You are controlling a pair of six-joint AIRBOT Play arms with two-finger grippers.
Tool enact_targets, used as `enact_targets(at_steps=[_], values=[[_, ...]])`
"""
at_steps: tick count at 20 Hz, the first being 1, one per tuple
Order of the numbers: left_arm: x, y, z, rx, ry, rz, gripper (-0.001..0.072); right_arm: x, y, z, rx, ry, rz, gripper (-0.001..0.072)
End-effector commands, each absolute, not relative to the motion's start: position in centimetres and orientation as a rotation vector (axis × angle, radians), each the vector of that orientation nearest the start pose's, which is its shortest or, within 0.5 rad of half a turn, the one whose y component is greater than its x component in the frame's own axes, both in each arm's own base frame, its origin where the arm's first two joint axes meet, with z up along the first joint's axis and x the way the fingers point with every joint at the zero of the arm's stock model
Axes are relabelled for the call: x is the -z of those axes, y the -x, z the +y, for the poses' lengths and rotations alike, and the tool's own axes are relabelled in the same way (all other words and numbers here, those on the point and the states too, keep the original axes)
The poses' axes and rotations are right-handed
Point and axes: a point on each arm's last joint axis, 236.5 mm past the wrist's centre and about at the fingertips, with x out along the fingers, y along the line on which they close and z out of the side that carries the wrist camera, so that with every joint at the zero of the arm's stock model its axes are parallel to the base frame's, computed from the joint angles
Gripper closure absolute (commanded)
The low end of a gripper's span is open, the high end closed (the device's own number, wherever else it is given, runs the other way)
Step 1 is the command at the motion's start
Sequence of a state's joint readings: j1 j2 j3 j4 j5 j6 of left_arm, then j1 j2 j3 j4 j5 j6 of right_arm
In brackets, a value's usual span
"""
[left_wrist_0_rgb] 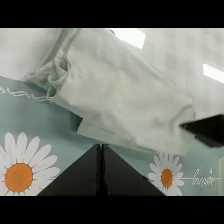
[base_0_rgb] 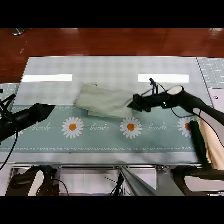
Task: Fold the shirts.
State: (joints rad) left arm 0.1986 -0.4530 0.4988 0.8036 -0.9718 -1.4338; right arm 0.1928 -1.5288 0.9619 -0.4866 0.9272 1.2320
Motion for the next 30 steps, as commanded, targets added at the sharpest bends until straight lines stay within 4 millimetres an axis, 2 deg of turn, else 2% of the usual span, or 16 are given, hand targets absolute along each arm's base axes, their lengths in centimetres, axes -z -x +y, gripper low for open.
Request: enact_targets(at_steps=[1, 4, 7, 11, 15, 19, 22, 24, 26, 27, 29, 30], values=[[-8.0, -27.1, -8.4, 0.261, 0.644, 0.779, 0.0678, -1.5, -40.3, 25.6, -0.733, -0.579, 1.252, 0.0685], [-8.0, -27.1, -8.4, 0.261, 0.644, 0.779, 0.0678, -9.5, -43.7, 23.6, -0.727, -0.389, 1.142, 0.0685], [-7.9, -27.0, -8.4, 0.264, 0.644, 0.785, 0.0678, -16.1, -45.4, 19.1, -0.633, -0.319, 1.073, 0.0686], [-7.9, -26.9, -8.5, 0.267, 0.643, 0.788, 0.0678, -21.4, -44.7, 10.2, -0.436, -0.329, 1.045, 0.0686], [-7.8, -26.5, -9.5, 0.301, 0.628, 0.806, 0.0678, -24.7, -41.5, 0.5, -0.210, -0.428, 0.998, 0.0686], [-7.8, -26.0, -10.8, 0.350, 0.602, 0.820, 0.0678, -26.4, -35.5, -8.3, 0.024, -0.524, 0.996, 0.0686], [-7.9, -25.8, -11.5, 0.373, 0.592, 0.821, 0.0677, -26.3, -30.3, -14.4, 0.276, -0.576, 0.989, 0.0686], [-8.0, -25.9, -11.8, 0.382, 0.586, 0.817, 0.0678, -25.1, -25.7, -18.3, 0.493, -0.610, 1.000, 0.0686], [-8.0, -25.7, -12.1, 0.393, 0.581, 0.820, 0.0678, -22.7, -20.0, -20.6, 0.690, -0.612, 1.069, 0.0685], [-8.0, -25.7, -12.2, 0.398, 0.574, 0.820, 0.0678, -21.3, -17.0, -21.1, 0.793, -0.642, 1.104, 0.0685], [-8.0, -25.8, -12.1, 0.402, 0.555, 0.810, 0.0677, -19.0, -12.0, -20.8, 0.949, -0.716, 1.139, 0.0684], [-8.0, -26.0, -12.0, 0.398, 0.558, 0.808, 0.0678, -18.1, -10.5, -20.0, 0.986, -0.745, 1.146, 0.0683]])
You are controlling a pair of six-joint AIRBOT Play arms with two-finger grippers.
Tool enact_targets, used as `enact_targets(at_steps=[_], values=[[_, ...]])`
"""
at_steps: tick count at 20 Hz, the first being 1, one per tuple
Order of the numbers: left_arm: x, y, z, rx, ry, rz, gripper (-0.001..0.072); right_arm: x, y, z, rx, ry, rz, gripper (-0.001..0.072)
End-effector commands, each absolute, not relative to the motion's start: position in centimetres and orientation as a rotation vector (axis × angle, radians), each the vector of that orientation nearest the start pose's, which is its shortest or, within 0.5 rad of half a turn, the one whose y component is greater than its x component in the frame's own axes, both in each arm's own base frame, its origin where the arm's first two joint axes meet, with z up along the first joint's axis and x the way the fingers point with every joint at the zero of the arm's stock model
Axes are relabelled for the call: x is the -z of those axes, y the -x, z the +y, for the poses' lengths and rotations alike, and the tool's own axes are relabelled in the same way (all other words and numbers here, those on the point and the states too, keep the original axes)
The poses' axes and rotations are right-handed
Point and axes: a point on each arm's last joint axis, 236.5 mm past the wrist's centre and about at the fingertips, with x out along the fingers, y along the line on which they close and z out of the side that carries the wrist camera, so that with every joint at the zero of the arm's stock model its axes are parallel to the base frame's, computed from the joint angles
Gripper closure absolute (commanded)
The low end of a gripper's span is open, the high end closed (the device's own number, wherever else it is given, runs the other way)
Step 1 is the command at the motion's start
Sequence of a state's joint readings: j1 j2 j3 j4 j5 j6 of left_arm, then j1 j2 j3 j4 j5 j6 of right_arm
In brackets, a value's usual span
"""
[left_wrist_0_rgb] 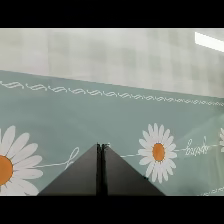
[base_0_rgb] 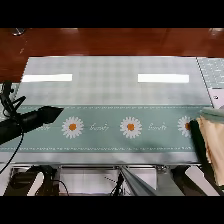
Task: Fold the shirts.
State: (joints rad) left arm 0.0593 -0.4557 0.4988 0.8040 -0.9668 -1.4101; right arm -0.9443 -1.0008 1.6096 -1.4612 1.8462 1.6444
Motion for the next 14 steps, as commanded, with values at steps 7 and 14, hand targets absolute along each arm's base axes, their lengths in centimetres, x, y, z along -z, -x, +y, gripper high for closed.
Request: enact_targets(at_steps=[7, 14], values=[[-8.3, -28.1, -10.4, 0.367, 0.504, 0.807, 0.0678, -15.8, -14.2, -19.4, 0.854, -0.839, 1.094, 0.0130], [-25.8, -39.1, -14.6, 0.690, 0.557, 0.620, 0.0680, -30.1, -36.0, -9.3, 0.003, -0.667, 0.613, 0.0684]])
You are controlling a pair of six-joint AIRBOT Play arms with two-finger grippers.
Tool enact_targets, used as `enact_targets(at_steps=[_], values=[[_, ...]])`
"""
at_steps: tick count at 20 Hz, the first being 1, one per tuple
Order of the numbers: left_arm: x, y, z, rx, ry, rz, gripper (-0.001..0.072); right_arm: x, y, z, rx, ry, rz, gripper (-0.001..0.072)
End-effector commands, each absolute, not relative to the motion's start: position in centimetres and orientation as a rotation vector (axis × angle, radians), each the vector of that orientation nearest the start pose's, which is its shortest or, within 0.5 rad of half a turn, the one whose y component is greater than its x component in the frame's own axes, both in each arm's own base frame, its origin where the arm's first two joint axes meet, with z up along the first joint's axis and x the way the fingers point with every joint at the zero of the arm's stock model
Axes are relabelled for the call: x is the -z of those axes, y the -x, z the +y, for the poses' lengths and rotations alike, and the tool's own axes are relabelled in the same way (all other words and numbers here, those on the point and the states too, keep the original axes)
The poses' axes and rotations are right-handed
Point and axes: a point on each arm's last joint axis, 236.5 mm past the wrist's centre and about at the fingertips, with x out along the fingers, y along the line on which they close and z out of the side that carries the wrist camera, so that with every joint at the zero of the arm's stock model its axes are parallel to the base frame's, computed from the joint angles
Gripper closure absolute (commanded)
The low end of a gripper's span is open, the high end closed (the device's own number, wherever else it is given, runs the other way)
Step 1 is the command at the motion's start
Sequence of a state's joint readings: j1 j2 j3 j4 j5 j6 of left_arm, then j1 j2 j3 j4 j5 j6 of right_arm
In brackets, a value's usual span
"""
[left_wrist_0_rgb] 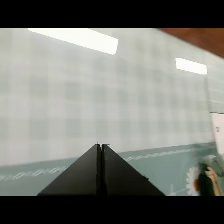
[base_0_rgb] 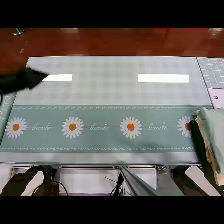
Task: Fold the shirts.
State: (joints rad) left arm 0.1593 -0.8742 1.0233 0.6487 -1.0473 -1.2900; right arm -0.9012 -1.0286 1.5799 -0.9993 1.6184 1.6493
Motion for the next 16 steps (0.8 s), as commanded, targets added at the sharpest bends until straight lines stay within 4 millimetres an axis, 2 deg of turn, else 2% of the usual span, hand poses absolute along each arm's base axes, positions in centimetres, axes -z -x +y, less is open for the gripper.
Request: enact_targets(at_steps=[1, 2, 3, 4, 6, 7, 8, 10, 11, 12, 13, 16], values=[[-26.8, -39.5, -17.4, 0.749, 0.493, 0.619, 0.0680, -29.4, -37.7, -6.1, -0.058, -0.556, 0.644, 0.0684], [-26.3, -39.9, -19.6, 0.761, 0.401, 0.631, 0.0680, -27.6, -39.0, -2.6, -0.102, -0.411, 0.704, 0.0684], [-24.5, -40.5, -20.4, 0.691, 0.301, 0.669, 0.0680, -25.0, -39.8, -0.2, -0.098, -0.259, 0.768, 0.0684], [-22.1, -41.0, -19.6, 0.583, 0.207, 0.720, 0.0680, -22.1, -40.4, 1.2, -0.051, -0.097, 0.835, 0.0684], [-16.5, -40.9, -16.3, 0.361, 0.084, 0.862, 0.0679, -16.8, -40.9, 2.8, 0.027, 0.112, 0.944, 0.0685], [-13.3, -40.0, -15.3, 0.317, 0.049, 0.938, 0.0679, -13.7, -40.9, 4.0, 0.019, 0.131, 1.001, 0.0685], [-9.8, -38.9, -14.9, 0.294, 0.052, 1.018, 0.0678, -9.6, -40.4, 5.4, -0.001, 0.103, 1.083, 0.0685], [-3.5, -36.8, -14.2, 0.243, 0.085, 1.132, 0.0678, -2.6, -38.8, 6.9, -0.020, 0.029, 1.223, 0.0685], [-1.6, -36.0, -13.8, 0.233, 0.083, 1.166, 0.0678, -0.8, -38.5, 6.8, -0.012, 0.026, 1.258, 0.0685], [-0.9, -35.7, -13.6, 0.229, 0.080, 1.179, 0.0678, 0.1, -38.5, 6.9, -0.001, 0.017, 1.281, 0.0685], [-1.2, -36.0, -13.5, 0.227, 0.083, 1.166, 0.0678, 0.5, -38.5, 7.0, -0.002, 0.016, 1.289, 0.0685], [-3.9, -38.2, -13.4, 0.225, 0.105, 1.082, 0.0678, -0.2, -40.1, 8.1, -0.031, -0.033, 1.214, 0.0684]])
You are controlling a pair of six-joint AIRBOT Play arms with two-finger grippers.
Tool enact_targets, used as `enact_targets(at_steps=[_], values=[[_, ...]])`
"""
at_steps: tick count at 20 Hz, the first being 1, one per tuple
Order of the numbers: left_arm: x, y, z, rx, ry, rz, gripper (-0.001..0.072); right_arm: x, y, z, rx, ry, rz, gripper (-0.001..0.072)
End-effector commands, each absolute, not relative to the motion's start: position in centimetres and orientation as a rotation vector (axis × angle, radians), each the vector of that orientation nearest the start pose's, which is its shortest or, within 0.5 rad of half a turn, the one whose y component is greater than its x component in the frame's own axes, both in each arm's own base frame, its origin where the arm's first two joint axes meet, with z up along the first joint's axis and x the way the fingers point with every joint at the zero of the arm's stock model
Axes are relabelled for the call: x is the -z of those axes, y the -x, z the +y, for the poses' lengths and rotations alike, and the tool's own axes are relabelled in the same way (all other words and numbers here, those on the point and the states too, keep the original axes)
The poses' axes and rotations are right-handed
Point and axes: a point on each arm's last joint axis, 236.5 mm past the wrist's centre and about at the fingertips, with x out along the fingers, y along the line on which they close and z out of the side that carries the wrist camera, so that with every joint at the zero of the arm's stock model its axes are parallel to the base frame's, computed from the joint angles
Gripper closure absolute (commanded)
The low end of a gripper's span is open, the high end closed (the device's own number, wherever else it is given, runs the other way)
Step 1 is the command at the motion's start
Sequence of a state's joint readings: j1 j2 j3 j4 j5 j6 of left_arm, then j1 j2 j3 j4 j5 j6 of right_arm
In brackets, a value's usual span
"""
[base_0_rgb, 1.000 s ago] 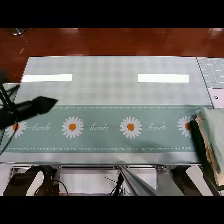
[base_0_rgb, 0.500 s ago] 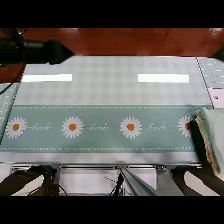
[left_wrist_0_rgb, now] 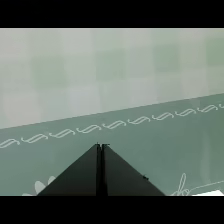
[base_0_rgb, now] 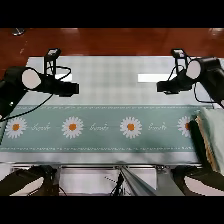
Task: Fold the shirts.
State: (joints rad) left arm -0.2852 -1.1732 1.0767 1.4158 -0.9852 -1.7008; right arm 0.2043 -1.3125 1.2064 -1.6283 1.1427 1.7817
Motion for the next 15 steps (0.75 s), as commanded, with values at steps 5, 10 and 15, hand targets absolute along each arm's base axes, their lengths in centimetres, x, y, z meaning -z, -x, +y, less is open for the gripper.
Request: enact_targets(at_steps=[5, 10, 15], values=[[-4.69, -38.38, -13.64, 0.231, 0.106, 1.079, 0.0678, -0.31, -39.94, 8.88, -0.044, -0.077, 1.218, 0.0684], [-4.46, -38.67, -13.71, 0.231, 0.108, 1.076, 0.0678, -0.31, -39.94, 8.89, -0.044, -0.078, 1.218, 0.0684], [-4.19, -38.69, -13.72, 0.230, 0.107, 1.083, 0.0678, -0.31, -39.94, 8.88, -0.044, -0.077, 1.218, 0.0684]])
